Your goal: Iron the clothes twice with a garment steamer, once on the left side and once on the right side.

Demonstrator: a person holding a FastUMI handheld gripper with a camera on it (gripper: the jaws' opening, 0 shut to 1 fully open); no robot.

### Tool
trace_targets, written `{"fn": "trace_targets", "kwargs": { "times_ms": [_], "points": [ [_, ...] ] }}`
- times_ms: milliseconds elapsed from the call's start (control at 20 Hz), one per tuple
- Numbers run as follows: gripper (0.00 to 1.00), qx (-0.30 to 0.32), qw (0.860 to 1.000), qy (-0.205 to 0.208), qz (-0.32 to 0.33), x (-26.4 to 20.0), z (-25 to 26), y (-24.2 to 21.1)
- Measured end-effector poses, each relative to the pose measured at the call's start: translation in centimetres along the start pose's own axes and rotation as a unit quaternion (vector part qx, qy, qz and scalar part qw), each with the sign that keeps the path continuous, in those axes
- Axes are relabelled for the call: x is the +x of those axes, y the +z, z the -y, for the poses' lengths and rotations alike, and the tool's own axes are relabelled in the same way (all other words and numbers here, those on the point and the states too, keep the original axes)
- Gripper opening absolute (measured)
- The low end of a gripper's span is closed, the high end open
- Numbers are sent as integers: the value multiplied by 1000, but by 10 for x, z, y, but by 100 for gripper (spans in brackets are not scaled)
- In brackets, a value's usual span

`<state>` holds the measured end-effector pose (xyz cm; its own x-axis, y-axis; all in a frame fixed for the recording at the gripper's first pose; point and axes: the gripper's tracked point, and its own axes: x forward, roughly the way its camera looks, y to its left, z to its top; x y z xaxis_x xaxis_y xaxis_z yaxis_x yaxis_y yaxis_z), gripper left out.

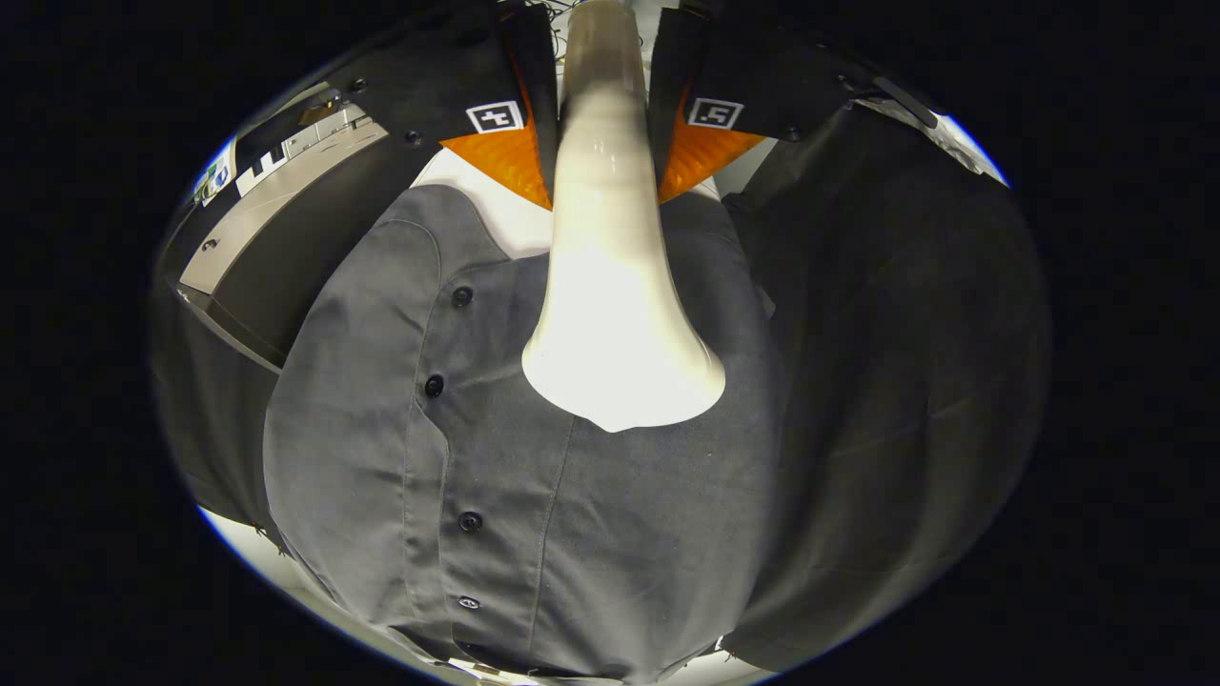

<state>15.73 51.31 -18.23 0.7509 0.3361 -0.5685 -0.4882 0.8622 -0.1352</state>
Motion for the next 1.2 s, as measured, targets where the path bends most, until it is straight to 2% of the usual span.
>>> {"fn": "trace_targets", "kwargs": {
  "times_ms": [400, 650, 950, 1200],
  "points": [
    [48, 6, 1000, 0, 28, -26, 11, 28],
    [48, 13, 997, -6, 82, -58, 28, 71],
    [48, 42, 987, -23, 150, -120, 72, 123],
    [48, 58, 977, -42, 202, -177, 118, 149]
  ]
}}
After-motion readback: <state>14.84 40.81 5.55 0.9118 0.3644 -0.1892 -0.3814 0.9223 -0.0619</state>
